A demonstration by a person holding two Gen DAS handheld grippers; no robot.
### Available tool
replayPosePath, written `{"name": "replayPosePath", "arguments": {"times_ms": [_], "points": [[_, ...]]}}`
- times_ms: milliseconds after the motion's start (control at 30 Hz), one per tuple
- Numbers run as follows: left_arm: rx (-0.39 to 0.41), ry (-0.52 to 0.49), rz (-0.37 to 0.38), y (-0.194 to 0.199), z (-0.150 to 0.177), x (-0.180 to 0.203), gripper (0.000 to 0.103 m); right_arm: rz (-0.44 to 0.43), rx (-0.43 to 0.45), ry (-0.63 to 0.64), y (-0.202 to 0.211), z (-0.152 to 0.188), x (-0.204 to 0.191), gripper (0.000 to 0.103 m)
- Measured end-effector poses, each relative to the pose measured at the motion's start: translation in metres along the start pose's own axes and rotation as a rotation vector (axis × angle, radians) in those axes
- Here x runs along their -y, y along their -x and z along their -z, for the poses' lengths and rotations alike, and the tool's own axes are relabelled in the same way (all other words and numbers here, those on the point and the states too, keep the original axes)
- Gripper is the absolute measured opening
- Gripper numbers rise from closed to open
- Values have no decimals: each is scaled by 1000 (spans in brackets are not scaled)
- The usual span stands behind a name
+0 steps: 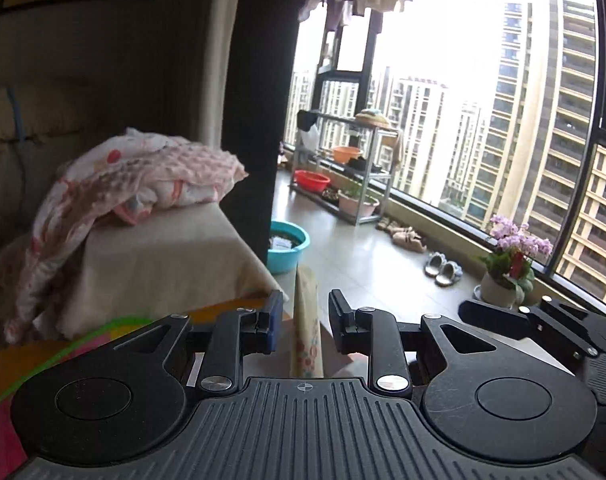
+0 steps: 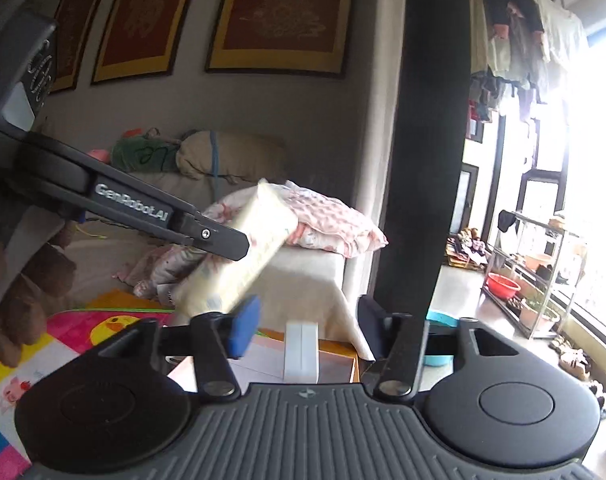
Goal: Organize rigid objects
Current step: 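Lower the cream tube into the pink box while the right tool drops the plug in, then grasp the black cylindrical nozzle with the left tool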
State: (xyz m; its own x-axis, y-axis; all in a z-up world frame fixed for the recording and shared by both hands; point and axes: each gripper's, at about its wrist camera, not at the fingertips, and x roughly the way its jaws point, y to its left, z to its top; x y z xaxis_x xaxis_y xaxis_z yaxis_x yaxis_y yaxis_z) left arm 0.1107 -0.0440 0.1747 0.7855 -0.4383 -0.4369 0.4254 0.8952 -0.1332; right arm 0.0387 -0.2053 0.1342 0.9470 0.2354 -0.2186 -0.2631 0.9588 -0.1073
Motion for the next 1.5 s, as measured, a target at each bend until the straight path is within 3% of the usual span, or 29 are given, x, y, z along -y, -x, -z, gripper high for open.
{"name": "replayPosePath", "arguments": {"times_ms": [33, 100, 167, 233, 367, 567, 900, 1333, 1500], "points": [[-2, 20, 6, -5, 10, -7, 28, -19, -3, -20, 0, 9, 1, 66], [3, 69, 16, -7, 35, -27, 28, -82, -25, -35, 2, 35, 1, 80], [20, 107, -24, -2, 59, -48, 28, -75, -38, -54, 6, 64, -1, 86], [39, 144, -89, 11, 83, -67, 28, -62, -85, -63, 4, 88, -2, 86], [36, 255, -212, 33, 124, -108, 28, -145, -256, -116, -10, 118, -5, 86], [-29, 271, -322, 58, 161, -135, 28, -180, -281, -168, -5, 136, -21, 86], [-53, 331, -250, 47, 169, -120, 28, -171, -283, -100, -3, 144, -44, 86], [-35, 324, -253, 33, 155, -108, 28, -164, -314, -136, -9, 147, -39, 86], [-34, 373, -248, 28, 157, -111, 28, -187, -341, -106, -13, 146, -44, 86]]}}
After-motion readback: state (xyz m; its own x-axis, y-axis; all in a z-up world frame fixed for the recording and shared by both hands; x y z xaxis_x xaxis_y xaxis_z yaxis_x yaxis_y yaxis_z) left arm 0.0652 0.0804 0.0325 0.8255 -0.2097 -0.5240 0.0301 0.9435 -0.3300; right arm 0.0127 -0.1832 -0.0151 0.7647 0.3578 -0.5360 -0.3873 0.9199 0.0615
